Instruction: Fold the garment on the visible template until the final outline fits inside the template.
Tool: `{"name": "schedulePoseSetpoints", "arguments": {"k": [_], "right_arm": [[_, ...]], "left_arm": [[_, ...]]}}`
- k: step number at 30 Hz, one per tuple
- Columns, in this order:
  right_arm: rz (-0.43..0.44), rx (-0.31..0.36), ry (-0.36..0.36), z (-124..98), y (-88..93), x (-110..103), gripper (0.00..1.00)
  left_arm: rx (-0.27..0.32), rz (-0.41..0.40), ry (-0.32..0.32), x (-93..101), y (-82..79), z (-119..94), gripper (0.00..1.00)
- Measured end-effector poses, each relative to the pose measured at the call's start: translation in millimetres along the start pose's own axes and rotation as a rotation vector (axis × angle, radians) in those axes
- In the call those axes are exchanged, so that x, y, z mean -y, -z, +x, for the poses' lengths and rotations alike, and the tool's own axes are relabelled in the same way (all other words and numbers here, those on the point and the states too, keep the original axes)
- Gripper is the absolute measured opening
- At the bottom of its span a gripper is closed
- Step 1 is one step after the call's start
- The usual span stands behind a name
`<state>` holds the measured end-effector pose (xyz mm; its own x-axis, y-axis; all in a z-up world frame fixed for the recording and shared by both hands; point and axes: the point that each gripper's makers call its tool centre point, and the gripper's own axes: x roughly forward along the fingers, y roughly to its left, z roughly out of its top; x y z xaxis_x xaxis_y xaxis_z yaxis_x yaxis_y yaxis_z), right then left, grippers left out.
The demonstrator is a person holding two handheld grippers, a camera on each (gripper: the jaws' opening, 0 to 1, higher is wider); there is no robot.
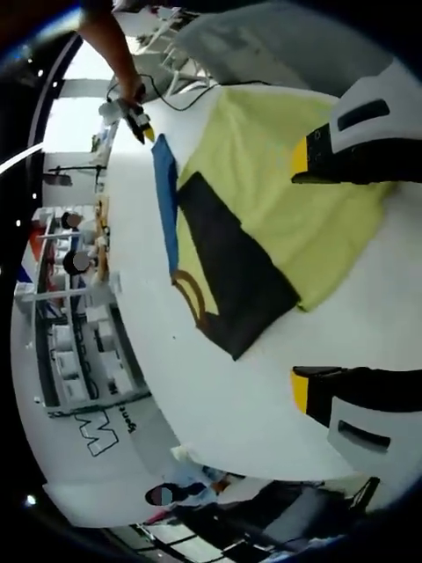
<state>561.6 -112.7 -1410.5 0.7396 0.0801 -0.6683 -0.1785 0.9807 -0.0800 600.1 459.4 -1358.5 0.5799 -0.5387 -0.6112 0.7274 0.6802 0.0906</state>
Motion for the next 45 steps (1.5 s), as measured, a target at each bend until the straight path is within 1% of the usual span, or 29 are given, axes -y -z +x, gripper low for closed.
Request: {"name": "schedulePoseSetpoints", "arguments": {"k": [2, 4, 8, 10, 12, 13, 15, 17, 19, 21, 22, 24, 26, 28, 29, 32, 34, 39, 40, 42, 44, 45], "right_arm": [[-0.007, -0.015, 0.012, 2.1, 1.2, 3.1, 0.46], [-0.004, -0.043, 0.019, 4.9, 5.6, 6.6, 0.45], [0.028, -0.06, 0.025, 8.7, 9.4, 12.3, 0.45], [0.03, -0.07, 0.034, 10.6, 10.9, 16.0, 0.44], [0.049, -0.064, 0.046, 11.6, 9.6, 19.5, 0.45], [0.077, -0.06, 0.053, 13.0, 9.2, 21.8, 0.47], [0.079, -0.07, 0.053, 15.4, 10.7, 25.1, 0.46], [0.076, -0.08, 0.058, 17.5, 13.2, 27.4, 0.45], [0.101, -0.089, 0.051, 19.7, 15.4, 27.8, 0.44], [0.119, -0.103, 0.047, 20.6, 18.1, 27.3, 0.42], [0.113, -0.098, 0.049, 20.5, 17.4, 28.4, 0.41], [0.111, -0.096, 0.052, 21.1, 17.2, 31.3, 0.39], [0.127, -0.1, 0.044, 23.3, 19.0, 34.0, 0.37], [0.144, -0.108, 0.038, 24.7, 22.5, 35.5, 0.31], [0.135, -0.094, 0.035, 24.3, 21.2, 36.8, 0.3], [0.153, -0.098, 0.041, 24.8, 21.6, 40.6, 0.26], [0.166, -0.1, 0.038, 25.0, 21.4, 40.0, 0.21], [0.122, -0.099, 0.038, 26.5, 20.0, 37.6, 0.13], [0.111, -0.097, 0.028, 28.5, 18.1, 35.7, 0.09], [0.07, -0.123, 0.023, 29.7, 19.0, 32.8, 0.0], [0.033, -0.123, 0.031, 32.1, 15.9, 33.7, 0.0], [0.047, -0.129, 0.028, 32.0, 15.2, 31.5, 0.0]], "left_arm": [[0.002, -0.016, -0.007, 0.0, 2.6, -2.9, 0.9], [-0.005, -0.025, -0.012, 0.5, 6.9, -5.2, 0.91], [-0.007, -0.028, -0.013, 3.5, 10.0, -10.9, 0.92], [-0.001, -0.039, -0.014, 2.5, 10.8, -13.7, 0.93], [0.007, -0.056, -0.011, 3.7, 10.2, -16.9, 0.94], [0.008, -0.058, -0.009, 4.8, 10.1, -18.1, 0.95], [0.01, -0.055, -0.009, 6.5, 9.8, -20.4, 0.95], [0.016, -0.06, 0.001, 9.7, 8.9, -22.2, 0.96], [0.019, -0.061, 0.01, 12.3, 9.2, -23.1, 0.97], [0.026, -0.064, 0.035, 18.9, 7.4, -24.6, 0.99], [0.025, -0.069, 0.041, 20.8, 7.4, -24.4, 0.99], [0.016, -0.061, 0.045, 22.9, 8.5, -25.1, 0.99], [0.022, -0.06, 0.053, 24.3, 6.9, -25.7, 0.99], [0.016, -0.048, 0.064, 24.6, 6.8, -26.4, 0.99], [0.017, -0.042, 0.061, 22.8, 6.0, -26.9, 0.99], [0.021, -0.052, 0.056, 15.7, 3.2, -28.1, 0.99], [0.02, -0.044, 0.053, 14.4, 2.9, -28.0, 0.99], [0.013, -0.05, 0.044, 11.4, 5.7, -26.6, 0.99], [0.013, -0.047, 0.044, 11.4, 6.0, -26.6, 0.99], [0.007, -0.038, 0.044, 11.6, 7.8, -25.8, 0.99], [0.002, -0.033, 0.046, 11.5, 9.5, -25.4, 0.98], [0.002, -0.032, 0.047, 11.5, 9.2, -25.6, 0.98]]}}
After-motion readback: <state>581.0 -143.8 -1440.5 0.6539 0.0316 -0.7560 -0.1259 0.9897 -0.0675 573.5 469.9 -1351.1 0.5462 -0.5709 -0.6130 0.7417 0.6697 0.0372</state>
